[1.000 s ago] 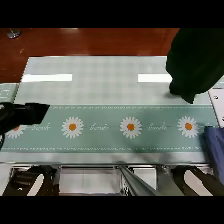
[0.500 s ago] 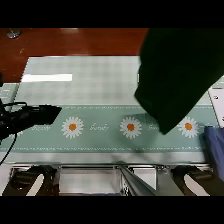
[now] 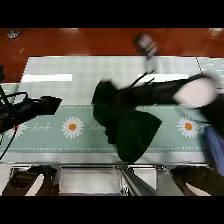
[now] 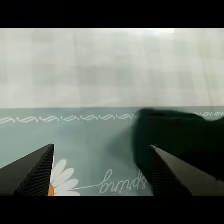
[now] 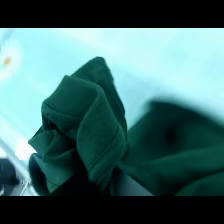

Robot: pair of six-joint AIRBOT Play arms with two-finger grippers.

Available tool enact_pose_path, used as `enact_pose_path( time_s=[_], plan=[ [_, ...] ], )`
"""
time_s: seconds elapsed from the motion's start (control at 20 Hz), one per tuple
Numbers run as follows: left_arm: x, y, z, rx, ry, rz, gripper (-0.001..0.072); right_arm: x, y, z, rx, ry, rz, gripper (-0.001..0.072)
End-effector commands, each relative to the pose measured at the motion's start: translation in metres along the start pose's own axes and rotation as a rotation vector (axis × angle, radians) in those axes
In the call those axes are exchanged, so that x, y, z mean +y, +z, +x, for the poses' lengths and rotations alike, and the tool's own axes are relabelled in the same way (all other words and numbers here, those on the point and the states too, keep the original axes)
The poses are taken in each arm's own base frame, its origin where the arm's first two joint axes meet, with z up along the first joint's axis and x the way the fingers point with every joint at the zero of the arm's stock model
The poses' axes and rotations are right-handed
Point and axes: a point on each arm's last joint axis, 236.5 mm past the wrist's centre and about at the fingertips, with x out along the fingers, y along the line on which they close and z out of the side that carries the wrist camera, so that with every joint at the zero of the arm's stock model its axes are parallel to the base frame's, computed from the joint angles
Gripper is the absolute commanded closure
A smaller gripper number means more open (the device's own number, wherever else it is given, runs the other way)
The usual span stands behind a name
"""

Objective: Fold the shirts.

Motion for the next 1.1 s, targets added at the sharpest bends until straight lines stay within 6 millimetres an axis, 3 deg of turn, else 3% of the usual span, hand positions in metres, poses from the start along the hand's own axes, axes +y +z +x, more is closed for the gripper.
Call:
enact_pose_path(
  time_s=[0.0,0.1,0.15,0.2,0.3,0.4,0.5,0.55,0.65,0.7,0.75,0.85,0.95,1.05],
  plan=[
    [0.0,0.001,0.003,-0.004,-0.003,-0.009,0.0005,-0.006,-0.066,0.084,0.158,0.003,0.161,0.0681],
    [-0.008,0.005,0.007,-0.022,-0.043,-0.044,0.0005,-0.002,-0.071,0.107,0.207,0.045,0.209,0.0655],
    [-0.01,0.006,0.01,-0.029,-0.051,-0.046,0.0005,-0.001,-0.068,0.112,0.221,0.061,0.19,0.0284],
    [-0.011,0.004,0.012,-0.021,-0.053,-0.043,0.0005,-0.001,-0.06,0.109,0.243,0.071,0.161,0.0087],
    [-0.01,-0.006,0.014,0.025,-0.05,-0.044,0.0005,-0.023,-0.023,0.076,0.241,0.034,0.113,0.0088],
    [-0.002,-0.033,0.013,0.14,-0.017,-0.03,0.0005,-0.081,0.026,0.011,0.158,-0.131,0.093,0.0089],
    [0.021,-0.061,0.007,0.263,0.069,-0.017,0.0005,-0.171,0.048,-0.087,0.049,-0.429,0.146,0.009],
    [0.033,-0.072,0.004,0.313,0.112,-0.025,0.0005,-0.212,0.043,-0.135,0.021,-0.579,0.189,0.009],
    [0.038,-0.095,0.006,0.397,0.105,-0.108,0.0005,-0.28,0.003,-0.217,-0.02,-0.813,0.339,0.0091],
    [0.03,-0.107,0.013,0.43,0.057,-0.163,0.0005,-0.302,-0.025,-0.239,-0.05,-0.863,0.449,0.0092],
    [0.019,-0.123,0.022,0.481,-0.014,-0.19,0.0005,-0.317,-0.056,-0.244,-0.08,-0.859,0.562,0.0092],
    [0.006,-0.158,0.036,0.616,-0.106,-0.286,0.0005,-0.32,-0.108,-0.216,-0.113,-0.74,0.709,0.0092],
    [-0.008,-0.185,0.044,0.717,-0.205,-0.337,0.0005,-0.308,-0.142,-0.18,-0.12,-0.627,0.755,0.0092],
    [-0.02,-0.194,0.051,0.764,-0.283,-0.378,0.0005,-0.295,-0.162,-0.153,-0.108,-0.545,0.769,0.0092]
  ],
)
